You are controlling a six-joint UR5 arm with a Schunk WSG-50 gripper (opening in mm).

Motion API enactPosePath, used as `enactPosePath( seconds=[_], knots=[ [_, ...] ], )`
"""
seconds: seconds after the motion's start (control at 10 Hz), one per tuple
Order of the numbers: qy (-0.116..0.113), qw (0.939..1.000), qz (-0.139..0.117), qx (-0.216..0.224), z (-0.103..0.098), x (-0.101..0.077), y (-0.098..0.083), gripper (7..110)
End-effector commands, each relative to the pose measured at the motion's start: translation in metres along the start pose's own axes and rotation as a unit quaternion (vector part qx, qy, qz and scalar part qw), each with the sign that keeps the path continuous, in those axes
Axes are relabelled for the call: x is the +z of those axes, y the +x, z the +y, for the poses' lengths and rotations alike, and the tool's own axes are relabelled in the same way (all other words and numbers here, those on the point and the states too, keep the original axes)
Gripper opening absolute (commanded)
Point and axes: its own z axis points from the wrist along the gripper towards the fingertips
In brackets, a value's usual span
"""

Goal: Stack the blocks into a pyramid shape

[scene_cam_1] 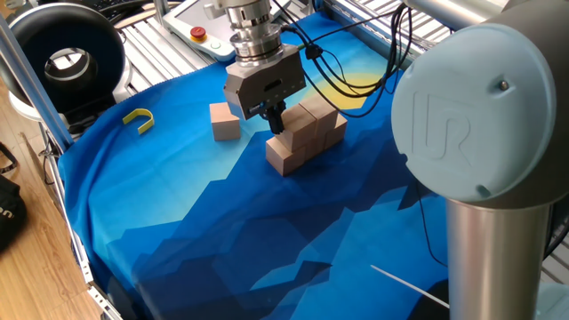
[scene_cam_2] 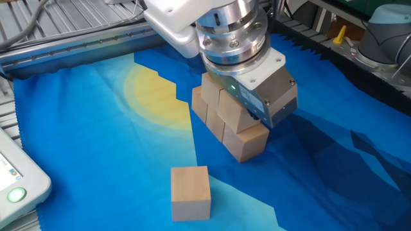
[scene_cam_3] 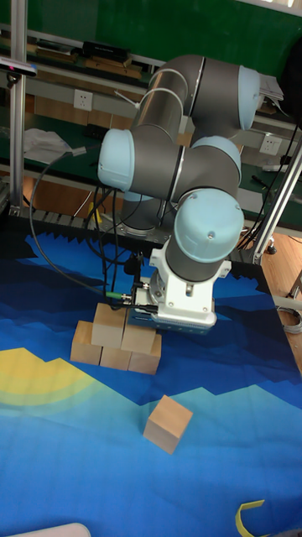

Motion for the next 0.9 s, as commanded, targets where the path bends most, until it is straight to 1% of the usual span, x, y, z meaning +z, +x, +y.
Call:
enactPosePath(
  seconds=[0.0, 0.5, 0.6, 0.7, 0.8],
  knots=[
    [-0.013, 0.9999, -0.001, -0.001, 0.006, -0.001, -0.001, 7],
    [-0.024, 0.9997, 0.001, -0.002, 0.012, -0.001, 0.001, 7],
    [-0.037, 0.9993, 0.010, 0.003, 0.020, -0.002, 0.007, 7],
    [-0.038, 0.9992, 0.013, 0.006, 0.022, -0.003, 0.011, 7],
    [-0.034, 0.9993, 0.012, 0.007, 0.020, -0.005, 0.013, 7]
  ],
)
